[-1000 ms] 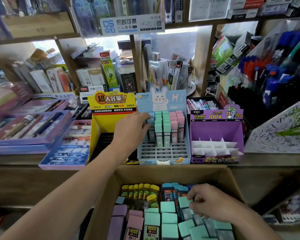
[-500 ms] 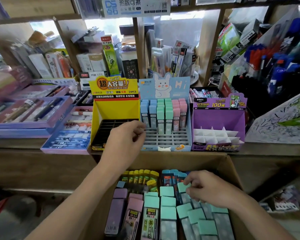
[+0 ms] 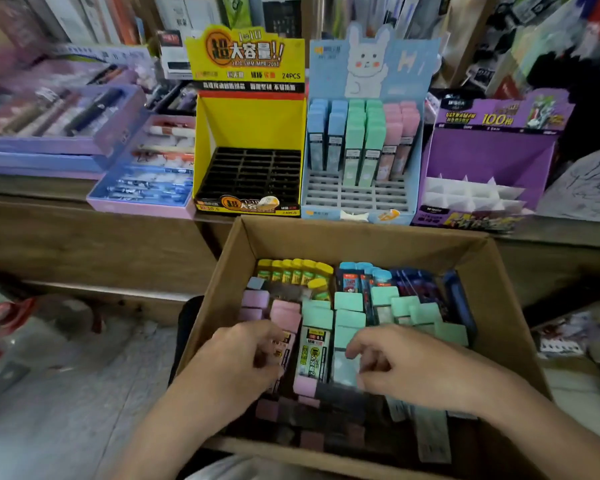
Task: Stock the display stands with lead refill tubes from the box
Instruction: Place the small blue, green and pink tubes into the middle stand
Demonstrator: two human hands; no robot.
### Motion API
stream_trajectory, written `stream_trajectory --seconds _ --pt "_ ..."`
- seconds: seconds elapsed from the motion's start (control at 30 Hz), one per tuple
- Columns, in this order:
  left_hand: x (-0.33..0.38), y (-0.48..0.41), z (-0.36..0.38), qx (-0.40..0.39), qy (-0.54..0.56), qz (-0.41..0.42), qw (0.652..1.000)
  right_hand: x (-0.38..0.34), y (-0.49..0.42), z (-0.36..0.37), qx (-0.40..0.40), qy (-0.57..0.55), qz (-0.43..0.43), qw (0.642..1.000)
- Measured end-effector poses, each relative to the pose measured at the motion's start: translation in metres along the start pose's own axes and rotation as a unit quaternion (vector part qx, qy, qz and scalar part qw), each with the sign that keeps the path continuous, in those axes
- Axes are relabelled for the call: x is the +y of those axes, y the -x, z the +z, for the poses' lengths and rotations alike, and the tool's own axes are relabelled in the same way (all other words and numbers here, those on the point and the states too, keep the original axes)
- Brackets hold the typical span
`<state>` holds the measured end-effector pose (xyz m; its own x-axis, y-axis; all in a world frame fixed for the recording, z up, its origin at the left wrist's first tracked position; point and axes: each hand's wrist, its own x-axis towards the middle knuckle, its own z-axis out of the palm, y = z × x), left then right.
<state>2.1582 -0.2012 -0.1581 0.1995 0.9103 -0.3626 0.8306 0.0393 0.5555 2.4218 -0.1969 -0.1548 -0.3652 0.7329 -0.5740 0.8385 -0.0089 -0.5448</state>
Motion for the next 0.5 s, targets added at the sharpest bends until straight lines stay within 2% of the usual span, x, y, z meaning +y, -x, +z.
stream_trajectory --seconds 0.13,0.33,0.5 --pt "-0.004 0.007 0.008 -0.05 -0.007 -0.017 0.999 -0.008 0.001 0.02 -0.023 0.023 0.004 0.999" --pt "-0.003 0.006 0.007 -0.143 -0.018 -0.016 0.989 -0.011 0.007 0.038 0.018 0.082 0.012 0.996" --pt "-0.004 0.001 0.01 -0.164 -0.041 -0.005 0.986 -0.013 0.008 0.045 0.021 0.104 0.003 0.994"
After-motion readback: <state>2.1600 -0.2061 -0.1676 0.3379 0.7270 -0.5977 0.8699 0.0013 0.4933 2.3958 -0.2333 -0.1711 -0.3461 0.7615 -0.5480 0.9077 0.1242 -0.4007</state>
